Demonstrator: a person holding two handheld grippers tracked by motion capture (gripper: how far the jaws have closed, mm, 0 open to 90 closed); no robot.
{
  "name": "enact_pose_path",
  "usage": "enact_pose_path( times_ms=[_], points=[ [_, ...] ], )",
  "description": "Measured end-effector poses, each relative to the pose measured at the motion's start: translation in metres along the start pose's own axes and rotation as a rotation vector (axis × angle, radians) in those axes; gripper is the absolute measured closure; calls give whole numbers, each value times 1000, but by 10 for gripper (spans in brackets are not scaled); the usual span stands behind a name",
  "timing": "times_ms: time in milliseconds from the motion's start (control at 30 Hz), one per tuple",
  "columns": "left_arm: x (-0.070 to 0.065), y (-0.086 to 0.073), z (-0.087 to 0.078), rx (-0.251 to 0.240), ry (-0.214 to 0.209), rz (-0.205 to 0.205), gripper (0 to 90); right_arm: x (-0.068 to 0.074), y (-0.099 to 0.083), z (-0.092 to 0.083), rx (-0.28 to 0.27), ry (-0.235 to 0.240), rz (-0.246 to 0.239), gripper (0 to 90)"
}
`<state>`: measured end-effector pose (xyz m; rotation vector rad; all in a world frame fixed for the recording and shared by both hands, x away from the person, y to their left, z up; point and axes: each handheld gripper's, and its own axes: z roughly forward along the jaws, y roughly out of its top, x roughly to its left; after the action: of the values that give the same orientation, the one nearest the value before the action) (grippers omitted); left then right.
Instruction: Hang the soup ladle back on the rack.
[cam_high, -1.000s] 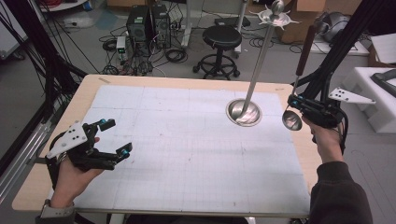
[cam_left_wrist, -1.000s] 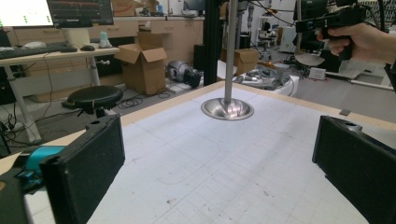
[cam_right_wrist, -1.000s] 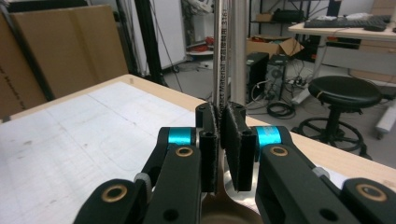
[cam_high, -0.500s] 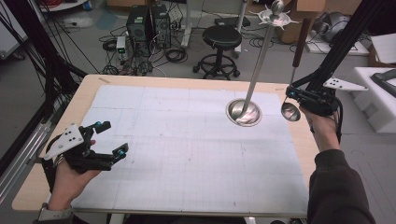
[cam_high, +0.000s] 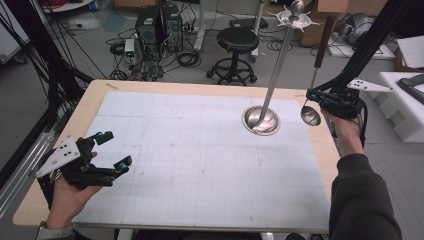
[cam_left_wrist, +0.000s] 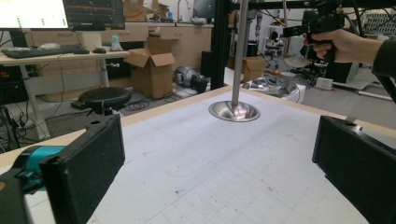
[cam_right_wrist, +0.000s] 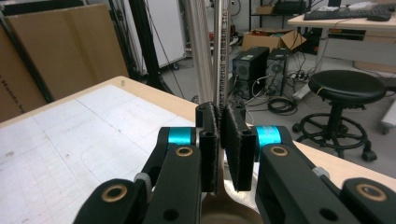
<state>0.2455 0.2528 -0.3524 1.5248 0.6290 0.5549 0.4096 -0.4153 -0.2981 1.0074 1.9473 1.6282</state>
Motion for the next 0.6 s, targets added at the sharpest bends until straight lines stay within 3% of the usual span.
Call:
enact_pose_path(
  times_ms=[300, 600],
  points=[
    [3, -8, 5, 29, -2, -14, 28, -1, 3, 1, 3, 22, -1, 843],
    [4, -9, 5, 24, 0, -15, 28, -1, 3, 3, 27, 26, -12, 843]
  ],
)
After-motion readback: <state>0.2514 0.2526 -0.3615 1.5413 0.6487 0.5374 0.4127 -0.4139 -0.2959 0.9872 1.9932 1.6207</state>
